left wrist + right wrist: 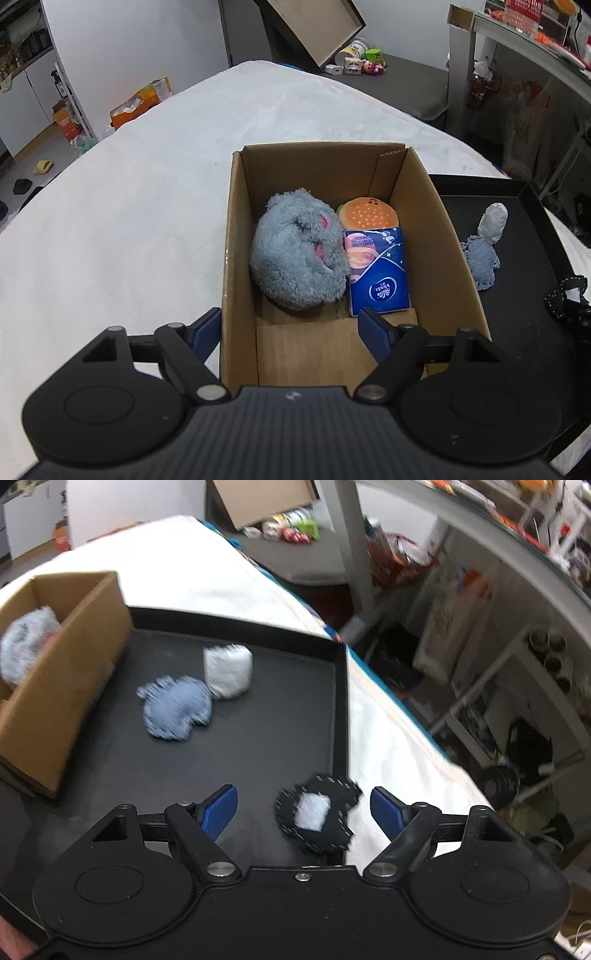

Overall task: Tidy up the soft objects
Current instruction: 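Grasp the black lace item with the right gripper, then carry the black lace item into the cardboard box with the right gripper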

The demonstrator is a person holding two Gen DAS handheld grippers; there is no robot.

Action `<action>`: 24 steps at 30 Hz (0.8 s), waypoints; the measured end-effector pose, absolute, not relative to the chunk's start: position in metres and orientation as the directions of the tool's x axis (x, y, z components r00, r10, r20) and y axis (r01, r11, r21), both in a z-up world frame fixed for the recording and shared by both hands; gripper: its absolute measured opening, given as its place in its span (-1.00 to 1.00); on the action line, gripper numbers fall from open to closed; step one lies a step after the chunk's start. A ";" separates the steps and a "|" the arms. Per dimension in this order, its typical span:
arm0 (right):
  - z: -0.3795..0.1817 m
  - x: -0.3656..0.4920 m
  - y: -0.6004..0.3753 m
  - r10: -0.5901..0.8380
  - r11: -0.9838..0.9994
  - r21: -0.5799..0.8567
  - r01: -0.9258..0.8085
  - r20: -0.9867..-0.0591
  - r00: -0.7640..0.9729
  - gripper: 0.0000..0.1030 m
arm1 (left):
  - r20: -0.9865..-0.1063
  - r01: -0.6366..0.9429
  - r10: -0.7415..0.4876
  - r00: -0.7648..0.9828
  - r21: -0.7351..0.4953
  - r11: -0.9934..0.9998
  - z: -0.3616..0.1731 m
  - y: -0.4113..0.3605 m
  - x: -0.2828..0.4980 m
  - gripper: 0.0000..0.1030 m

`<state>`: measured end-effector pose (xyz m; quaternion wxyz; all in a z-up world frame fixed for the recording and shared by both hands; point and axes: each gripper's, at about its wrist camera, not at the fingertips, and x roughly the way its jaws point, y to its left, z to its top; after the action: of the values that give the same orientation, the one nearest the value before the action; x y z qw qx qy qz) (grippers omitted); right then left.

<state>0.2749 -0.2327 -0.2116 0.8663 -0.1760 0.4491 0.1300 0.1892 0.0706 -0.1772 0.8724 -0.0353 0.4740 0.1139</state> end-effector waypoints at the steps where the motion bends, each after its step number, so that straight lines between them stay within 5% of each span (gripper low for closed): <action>1: -0.215 0.276 -0.235 0.060 0.906 -0.191 -0.378 -0.826 0.560 0.53 | -0.836 -0.233 0.171 0.521 0.053 0.971 -0.177 0.069 0.191 0.53; 10: -0.237 0.295 -0.253 0.039 0.916 -0.183 -0.357 -0.845 0.533 0.51 | -0.844 -0.249 0.225 0.487 0.113 0.962 -0.180 0.060 0.199 0.55; 12: -0.240 0.298 -0.254 0.045 0.916 -0.173 -0.362 -0.853 0.520 0.41 | -0.845 -0.250 0.234 0.481 0.124 0.960 -0.180 0.059 0.201 0.55; 16: -0.243 0.301 -0.256 0.059 0.921 -0.147 -0.360 -0.863 0.502 -0.47 | -0.846 -0.253 0.249 0.472 0.140 0.957 -0.180 0.057 0.204 0.55; 24: -0.232 0.293 -0.256 0.074 0.921 -0.153 -0.357 -0.834 0.547 -0.61 | -0.844 -0.259 0.261 0.469 0.151 0.954 -0.181 0.056 0.205 0.55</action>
<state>0.2926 -0.2562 -0.2317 0.8659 -0.1543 0.4593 0.1244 0.2051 0.0562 -0.1814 0.8569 0.0009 0.4926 0.1516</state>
